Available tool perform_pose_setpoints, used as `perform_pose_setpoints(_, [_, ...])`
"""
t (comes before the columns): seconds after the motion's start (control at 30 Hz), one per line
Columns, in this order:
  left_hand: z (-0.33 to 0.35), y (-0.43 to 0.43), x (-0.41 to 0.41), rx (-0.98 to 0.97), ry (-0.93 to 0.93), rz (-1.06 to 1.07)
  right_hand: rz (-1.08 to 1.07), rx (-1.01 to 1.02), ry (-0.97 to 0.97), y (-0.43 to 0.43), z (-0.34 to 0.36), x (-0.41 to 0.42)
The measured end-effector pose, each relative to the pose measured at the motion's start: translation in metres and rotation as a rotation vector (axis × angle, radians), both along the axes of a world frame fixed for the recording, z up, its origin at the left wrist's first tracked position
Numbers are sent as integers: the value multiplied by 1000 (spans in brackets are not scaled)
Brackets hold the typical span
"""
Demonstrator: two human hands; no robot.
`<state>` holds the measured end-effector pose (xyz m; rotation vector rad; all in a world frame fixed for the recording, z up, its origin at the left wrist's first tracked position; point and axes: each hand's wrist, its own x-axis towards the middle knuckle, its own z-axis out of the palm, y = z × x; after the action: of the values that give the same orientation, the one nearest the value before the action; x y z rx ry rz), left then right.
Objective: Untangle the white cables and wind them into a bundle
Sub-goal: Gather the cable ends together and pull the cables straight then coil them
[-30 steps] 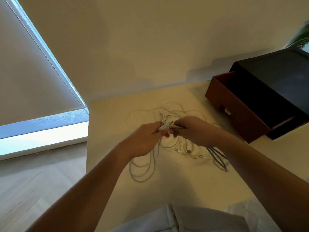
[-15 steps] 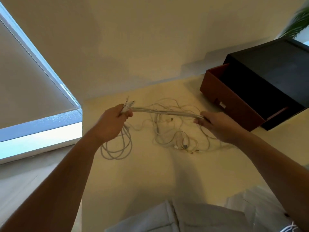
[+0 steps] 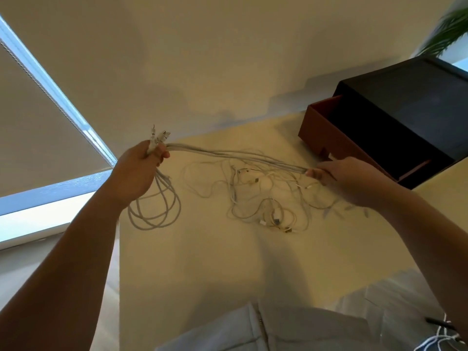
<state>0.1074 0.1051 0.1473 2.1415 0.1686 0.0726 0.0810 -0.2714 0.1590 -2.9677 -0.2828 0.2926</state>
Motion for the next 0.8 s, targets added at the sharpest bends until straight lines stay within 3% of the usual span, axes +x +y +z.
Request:
perform_pose_setpoints(0.13, [-5,4,0,-109,50,16,-30,-87,-47,-4,13,-2])
perform_pose_setpoints(0.23, [-2,13,2,-229,76,95,-108,-187,32,-16,10,-3])
perform_pose_setpoints(0.53, [-7,20,3,-191,95,117,-182,-206,112,-55,-85,3])
perform_pose_setpoints(0.67, [-10,15,1,-158,107,62,-289,-43,222,-50,-100,-1])
perform_pose_setpoints(0.8, [-11,8,3,-164,137,76,-316,177,65,-31,-87,6])
